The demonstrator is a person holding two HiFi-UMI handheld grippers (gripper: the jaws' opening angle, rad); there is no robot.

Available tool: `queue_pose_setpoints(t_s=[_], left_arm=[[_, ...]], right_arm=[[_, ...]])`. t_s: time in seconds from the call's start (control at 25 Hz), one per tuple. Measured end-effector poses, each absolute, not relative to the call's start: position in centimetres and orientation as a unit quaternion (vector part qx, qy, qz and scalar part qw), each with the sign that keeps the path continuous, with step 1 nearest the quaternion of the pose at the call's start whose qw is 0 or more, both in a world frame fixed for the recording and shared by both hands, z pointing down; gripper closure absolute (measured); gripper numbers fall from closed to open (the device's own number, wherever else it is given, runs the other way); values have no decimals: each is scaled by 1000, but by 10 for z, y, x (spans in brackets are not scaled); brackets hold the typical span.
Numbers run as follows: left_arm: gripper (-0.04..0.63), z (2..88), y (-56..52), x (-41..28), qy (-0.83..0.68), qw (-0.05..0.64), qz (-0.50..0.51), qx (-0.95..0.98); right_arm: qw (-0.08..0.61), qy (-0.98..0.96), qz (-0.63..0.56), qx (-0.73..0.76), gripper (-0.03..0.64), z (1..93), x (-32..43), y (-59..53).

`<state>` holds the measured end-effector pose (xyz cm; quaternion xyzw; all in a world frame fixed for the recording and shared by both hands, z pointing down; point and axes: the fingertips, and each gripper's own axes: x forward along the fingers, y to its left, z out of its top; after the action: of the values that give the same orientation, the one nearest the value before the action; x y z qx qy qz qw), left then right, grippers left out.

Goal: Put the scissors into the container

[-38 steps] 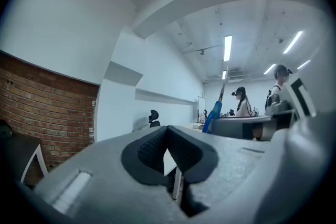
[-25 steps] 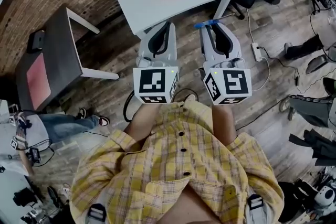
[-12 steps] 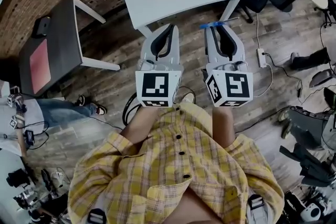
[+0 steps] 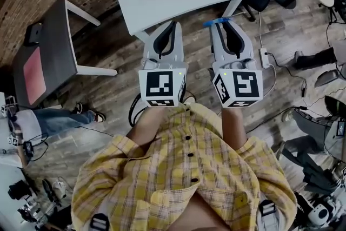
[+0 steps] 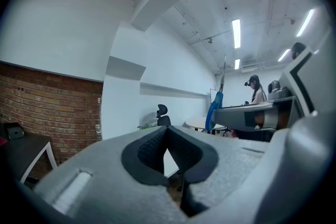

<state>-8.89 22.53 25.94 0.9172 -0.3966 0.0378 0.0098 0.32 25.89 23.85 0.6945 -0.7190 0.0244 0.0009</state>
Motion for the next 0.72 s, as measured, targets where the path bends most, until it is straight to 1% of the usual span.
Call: queue_pose_setpoints(t_s=[0.2, 0.72], left_arm=[[595, 267, 193, -83, -407, 16, 36, 913], [595, 278, 69, -49, -407, 34, 56, 911]], right_arm=[[11, -722, 27, 692, 528, 246, 14, 228], [45, -729, 59, 680, 528, 262, 41, 102]])
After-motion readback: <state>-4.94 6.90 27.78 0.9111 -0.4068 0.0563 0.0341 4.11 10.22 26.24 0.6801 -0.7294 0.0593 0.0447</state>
